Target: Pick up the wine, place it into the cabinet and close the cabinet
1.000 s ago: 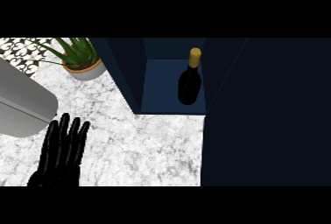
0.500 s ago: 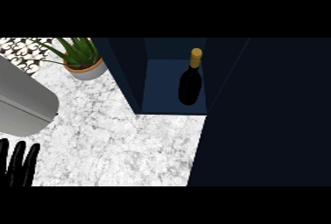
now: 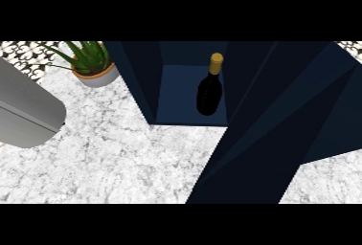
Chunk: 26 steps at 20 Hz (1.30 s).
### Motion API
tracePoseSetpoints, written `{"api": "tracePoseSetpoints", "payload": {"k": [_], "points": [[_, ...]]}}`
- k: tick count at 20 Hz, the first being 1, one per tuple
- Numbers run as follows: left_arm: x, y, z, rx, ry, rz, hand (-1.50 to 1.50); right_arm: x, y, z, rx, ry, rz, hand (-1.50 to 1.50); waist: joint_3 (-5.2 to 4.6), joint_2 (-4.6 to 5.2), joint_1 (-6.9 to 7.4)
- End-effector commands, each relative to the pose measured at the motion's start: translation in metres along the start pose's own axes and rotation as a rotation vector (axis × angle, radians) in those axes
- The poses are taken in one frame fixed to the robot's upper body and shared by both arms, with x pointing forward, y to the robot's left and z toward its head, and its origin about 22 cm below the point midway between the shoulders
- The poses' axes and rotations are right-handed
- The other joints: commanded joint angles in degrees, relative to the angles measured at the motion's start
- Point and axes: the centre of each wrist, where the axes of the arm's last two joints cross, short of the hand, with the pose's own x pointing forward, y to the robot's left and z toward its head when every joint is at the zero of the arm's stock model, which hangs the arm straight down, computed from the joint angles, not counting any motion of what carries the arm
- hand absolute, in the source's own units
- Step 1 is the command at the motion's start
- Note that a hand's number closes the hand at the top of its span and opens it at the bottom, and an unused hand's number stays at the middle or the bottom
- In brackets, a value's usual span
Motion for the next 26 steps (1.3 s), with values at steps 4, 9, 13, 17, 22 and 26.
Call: {"api": "tracePoseSetpoints", "payload": {"k": [4,9,13,17,22,26], "points": [[0.018,0.03,0.008,-0.023,-0.011,-0.002,-1.5,0.014,0.026,-0.048,-0.037,-0.038,0.129,1.5,-0.05,0.03,1.01],[0.033,0.035,-0.008,-0.049,-0.009,0.011,-1.5,0.01,0.023,-0.091,-0.113,-0.027,0.127,1.5,0.07,0.4,0.25],[0.042,0.04,-0.016,-0.057,0.002,0.014,-1.5,0.016,-0.005,-0.132,-0.16,-0.011,0.169,1.5,0.08,0.69,0.68],[0.044,0.071,-0.012,-0.038,-0.011,0.018,-1.5,0.019,-0.023,-0.15,-0.194,-0.017,0.167,1.5,0.08,0.55,0.3],[0.045,0.048,0.001,-0.084,0.045,0.023,-1.5,0.001,-0.048,-0.176,-0.221,0.027,0.216,1.5,0.15,0.52,0.05],[0.029,0.04,-0.002,-0.094,0.053,0.037,-1.5,-0.003,-0.072,-0.2,-0.28,0.02,0.253,1.5,0.11,0.68,-0.27]]}}
